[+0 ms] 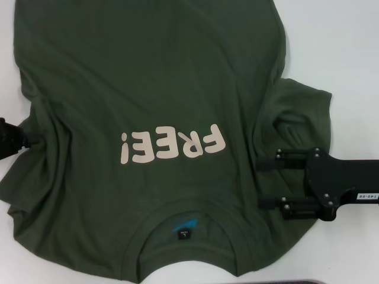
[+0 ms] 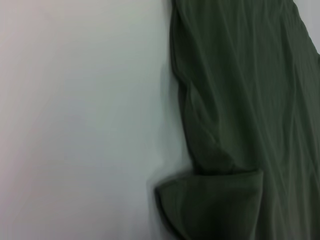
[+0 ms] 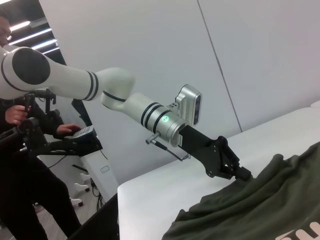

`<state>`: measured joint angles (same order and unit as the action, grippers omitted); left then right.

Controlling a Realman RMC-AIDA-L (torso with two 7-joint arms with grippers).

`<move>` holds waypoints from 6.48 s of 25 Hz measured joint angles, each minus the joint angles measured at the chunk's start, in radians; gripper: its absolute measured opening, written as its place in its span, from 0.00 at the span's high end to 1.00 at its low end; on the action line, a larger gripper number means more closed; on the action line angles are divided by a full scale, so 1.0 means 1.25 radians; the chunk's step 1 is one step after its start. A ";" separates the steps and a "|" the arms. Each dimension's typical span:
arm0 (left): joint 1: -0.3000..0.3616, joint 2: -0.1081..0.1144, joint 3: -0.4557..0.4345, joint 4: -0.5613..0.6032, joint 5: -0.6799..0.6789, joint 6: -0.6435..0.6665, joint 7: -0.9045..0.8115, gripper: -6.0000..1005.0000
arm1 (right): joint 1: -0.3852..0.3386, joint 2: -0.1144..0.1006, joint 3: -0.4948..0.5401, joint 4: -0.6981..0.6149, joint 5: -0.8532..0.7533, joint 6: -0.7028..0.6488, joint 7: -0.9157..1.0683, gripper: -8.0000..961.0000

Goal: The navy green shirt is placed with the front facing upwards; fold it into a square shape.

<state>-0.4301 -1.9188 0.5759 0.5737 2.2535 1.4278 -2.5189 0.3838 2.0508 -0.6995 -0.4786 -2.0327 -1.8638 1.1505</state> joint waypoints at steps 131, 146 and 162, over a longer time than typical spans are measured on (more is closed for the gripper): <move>0.002 -0.045 -0.047 0.049 -0.020 0.095 0.086 0.17 | 0.025 -0.002 0.000 -0.009 0.000 0.030 0.042 0.24; 0.001 -0.045 -0.029 0.049 0.000 0.064 0.083 0.18 | 0.027 -0.002 0.000 -0.009 0.002 0.032 0.042 0.24; -0.010 -0.060 -0.023 0.050 0.001 0.101 0.089 0.18 | 0.030 -0.002 0.001 -0.009 0.001 0.044 0.042 0.24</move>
<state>-0.4420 -1.9941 0.5478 0.6364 2.2542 1.5536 -2.4082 0.4216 2.0478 -0.6979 -0.4893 -2.0311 -1.8086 1.2026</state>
